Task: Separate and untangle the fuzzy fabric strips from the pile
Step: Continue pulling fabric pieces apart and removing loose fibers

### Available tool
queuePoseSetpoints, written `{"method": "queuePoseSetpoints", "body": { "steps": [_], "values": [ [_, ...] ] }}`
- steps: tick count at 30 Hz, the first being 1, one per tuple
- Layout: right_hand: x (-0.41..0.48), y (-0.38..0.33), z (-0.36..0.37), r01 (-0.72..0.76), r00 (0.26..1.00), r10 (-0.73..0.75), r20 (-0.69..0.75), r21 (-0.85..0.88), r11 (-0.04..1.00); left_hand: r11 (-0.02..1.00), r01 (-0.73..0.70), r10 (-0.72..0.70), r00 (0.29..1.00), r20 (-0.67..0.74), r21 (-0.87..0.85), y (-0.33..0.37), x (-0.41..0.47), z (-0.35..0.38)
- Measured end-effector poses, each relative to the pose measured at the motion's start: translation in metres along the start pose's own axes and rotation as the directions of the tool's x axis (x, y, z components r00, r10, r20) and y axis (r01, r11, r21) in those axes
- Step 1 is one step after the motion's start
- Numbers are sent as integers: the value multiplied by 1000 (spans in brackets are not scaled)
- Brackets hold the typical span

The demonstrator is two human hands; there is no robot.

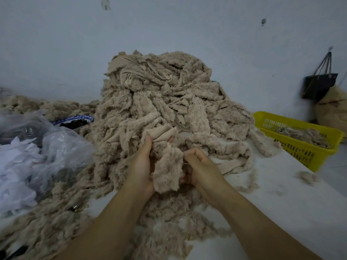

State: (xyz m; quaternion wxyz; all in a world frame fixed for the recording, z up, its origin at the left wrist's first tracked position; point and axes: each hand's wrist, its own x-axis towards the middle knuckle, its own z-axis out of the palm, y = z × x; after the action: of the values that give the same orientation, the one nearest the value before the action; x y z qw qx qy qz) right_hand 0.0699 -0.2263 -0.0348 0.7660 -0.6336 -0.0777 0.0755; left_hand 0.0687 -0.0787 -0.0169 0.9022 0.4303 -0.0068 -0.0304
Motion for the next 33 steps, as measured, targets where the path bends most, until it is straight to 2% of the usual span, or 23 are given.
{"method": "queuePoseSetpoints", "body": {
  "steps": [2, 4, 6, 7, 9, 12, 14, 16, 17, 18, 19, 20, 21, 22, 23, 24, 25, 26, 28, 30, 31, 32, 33],
  "values": [
    [3, -4, 2, -1, 998, 18, -65, 255, 967, 957, -153, 135, 987, 89, 246, -5, -2, 1],
    [6, -8, -5, 7, 989, 55, -134, 418, 908, 768, -260, 197, 965, 171, 584, -14, -6, 4],
    [6, -11, -16, 30, 982, 54, -181, 433, 901, 520, -273, 244, 956, 166, 809, -22, -7, 6],
    [6, -10, -20, 40, 983, 34, -181, 394, 918, 479, -259, 254, 955, 150, 839, -25, -6, 6],
    [4, -7, -23, 44, 992, -10, -123, 276, 960, 547, -260, 281, 952, 119, 796, -25, -5, 6],
    [0, -5, -13, 33, 997, -36, 63, 48, 998, 686, -290, 286, 951, 118, 667, -20, -3, 5],
    [-1, 0, -8, 29, 999, -23, 44, -142, 989, 709, -270, 250, 960, 126, 651, -21, -2, 2],
    [0, 1, -9, -6, 1000, 5, -2, -237, 972, 734, -230, 204, 972, 116, 639, -23, 0, -1],
    [0, -2, -12, 1, 1000, -6, -20, -198, 980, 742, -216, 196, 975, 103, 635, -24, 0, -2],
    [3, -8, -19, 37, 997, -41, -58, -69, 997, 729, -223, 213, 972, 94, 647, -25, 1, -4],
    [5, -16, -30, 122, 988, -104, -114, 166, 978, 694, -228, 238, 968, 81, 683, -25, 1, -6],
    [7, -25, -43, 235, 967, -166, -194, 426, 874, 652, -221, 252, 965, 68, 725, -25, 2, -8],
    [9, -32, -56, 335, 936, -187, -298, 593, 732, 612, -194, 247, 968, 48, 767, -25, 2, -8],
    [11, -34, -66, 386, 910, -157, -383, 647, 658, 563, -170, 232, 972, 43, 809, -26, 3, -9],
    [12, -34, -72, 380, 893, -109, -437, 600, 704, 504, -162, 216, 975, 57, 848, -28, 5, -10],
    [13, -30, -73, 322, 868, -65, -492, 459, 828, 439, -167, 202, 976, 84, 883, -30, 8, -11],
    [14, -23, -72, 214, 844, -57, -534, 237, 948, 376, -184, 187, 975, 120, 908, -32, 9, -10],
    [14, -17, -69, 95, 833, -88, -546, -17, 995, 308, -209, 162, 973, 166, 928, -33, 8, -10],
    [16, -6, -62, -46, 873, -158, -462, -400, 915, 144, -263, 86, 964, 253, 954, -39, 8, -12],
    [16, -2, -56, -68, 930, -188, -316, -650, 757, -8, -289, 52, 956, 289, 957, -43, 9, -14],
    [14, 0, -53, -55, 951, -189, -245, -735, 675, -34, -276, 81, 957, 278, 960, -43, 10, -14],
    [13, 1, -50, -35, 964, -183, -191, -777, 628, -13, -259, 136, 957, 258, 966, -41, 11, -14],
    [10, 0, -46, -5, 974, -177, -144, -791, 612, 52, -240, 205, 953, 225, 969, -38, 11, -13]
  ]
}}
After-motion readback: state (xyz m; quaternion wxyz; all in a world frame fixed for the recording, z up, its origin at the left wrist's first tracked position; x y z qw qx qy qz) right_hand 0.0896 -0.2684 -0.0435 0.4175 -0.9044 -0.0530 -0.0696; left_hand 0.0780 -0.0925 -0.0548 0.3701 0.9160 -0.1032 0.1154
